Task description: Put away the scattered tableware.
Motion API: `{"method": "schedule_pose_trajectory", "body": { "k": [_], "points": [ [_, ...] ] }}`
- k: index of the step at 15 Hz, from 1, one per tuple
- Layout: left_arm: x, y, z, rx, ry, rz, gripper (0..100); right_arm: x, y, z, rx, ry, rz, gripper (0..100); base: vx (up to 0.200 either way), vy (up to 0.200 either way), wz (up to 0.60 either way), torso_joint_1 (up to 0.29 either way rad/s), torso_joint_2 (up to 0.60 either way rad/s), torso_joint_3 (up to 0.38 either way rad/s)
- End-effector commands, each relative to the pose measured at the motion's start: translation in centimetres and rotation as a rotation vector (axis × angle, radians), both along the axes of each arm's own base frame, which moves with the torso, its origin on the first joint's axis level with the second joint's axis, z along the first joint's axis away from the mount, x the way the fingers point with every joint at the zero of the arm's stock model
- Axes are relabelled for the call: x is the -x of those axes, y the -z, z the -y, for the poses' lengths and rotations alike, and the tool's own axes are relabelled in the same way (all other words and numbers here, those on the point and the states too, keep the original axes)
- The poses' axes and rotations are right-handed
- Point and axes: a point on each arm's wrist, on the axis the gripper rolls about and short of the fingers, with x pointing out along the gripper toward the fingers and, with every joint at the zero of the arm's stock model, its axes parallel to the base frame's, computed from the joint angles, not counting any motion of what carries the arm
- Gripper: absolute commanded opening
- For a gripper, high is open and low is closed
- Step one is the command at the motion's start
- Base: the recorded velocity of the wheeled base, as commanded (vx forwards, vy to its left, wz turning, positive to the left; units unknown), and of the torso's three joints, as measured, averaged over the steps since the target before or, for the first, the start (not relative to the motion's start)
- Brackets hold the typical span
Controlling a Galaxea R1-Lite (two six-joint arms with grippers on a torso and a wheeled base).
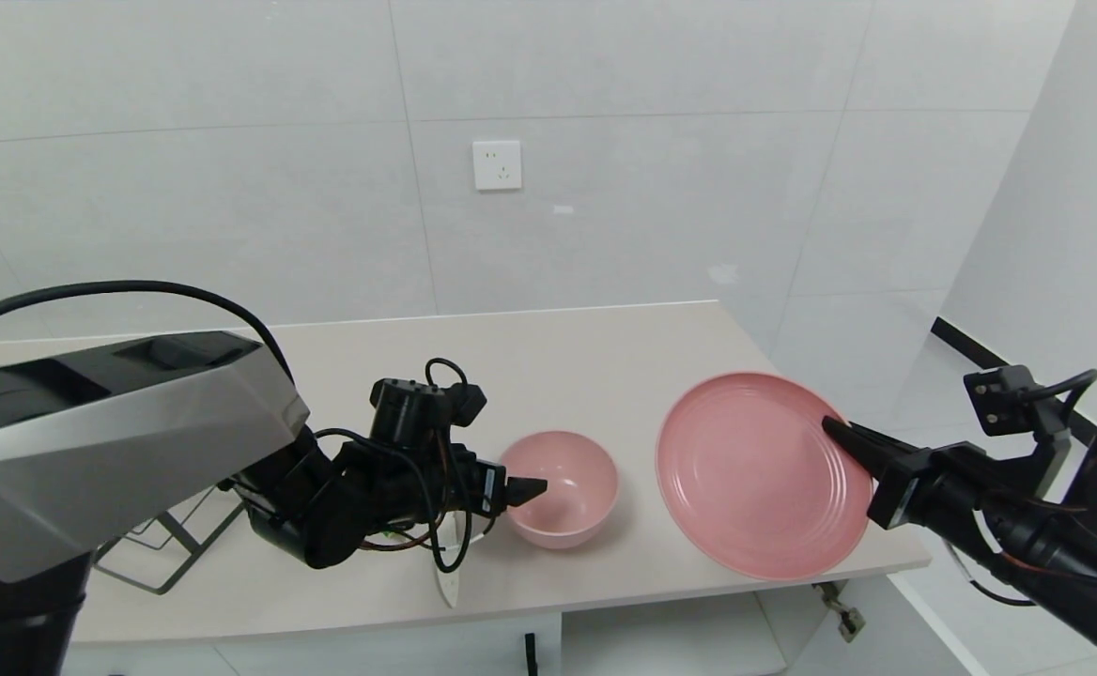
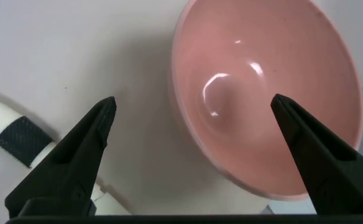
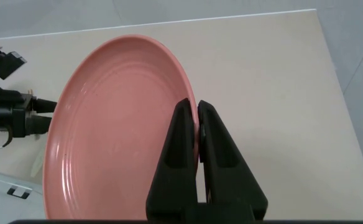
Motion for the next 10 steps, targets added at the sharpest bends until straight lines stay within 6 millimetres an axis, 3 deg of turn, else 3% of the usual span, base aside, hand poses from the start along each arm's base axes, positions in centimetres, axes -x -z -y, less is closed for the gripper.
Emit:
{"method": "schedule_pose_trajectory", "body": {
  "k": [1,6,7,10],
  "points": [
    [-0.3,0.5,0.3,-0.002,0.004,-0.004,100,0.0,-0.1,0.0,-0.001,-0.001,0.003,0,0.000,0.000,0.00,0.000,0.00,0.000],
    [-0.3,1.2,1.0,-0.022,-0.003,-0.008,100,0.1,-0.3,0.0,-0.004,-0.001,0.015,0,0.000,0.000,0.00,0.000,0.00,0.000],
    [-0.2,1.4,1.2,-0.033,-0.006,-0.011,0,0.1,-0.3,0.0,-0.003,-0.001,0.016,0,0.000,0.000,0.00,0.000,0.00,0.000],
    [0.0,1.4,1.6,-0.038,0.000,-0.011,0,0.1,-0.4,0.0,-0.004,-0.001,0.019,0,0.000,0.000,0.00,0.000,0.00,0.000]
  ]
}}
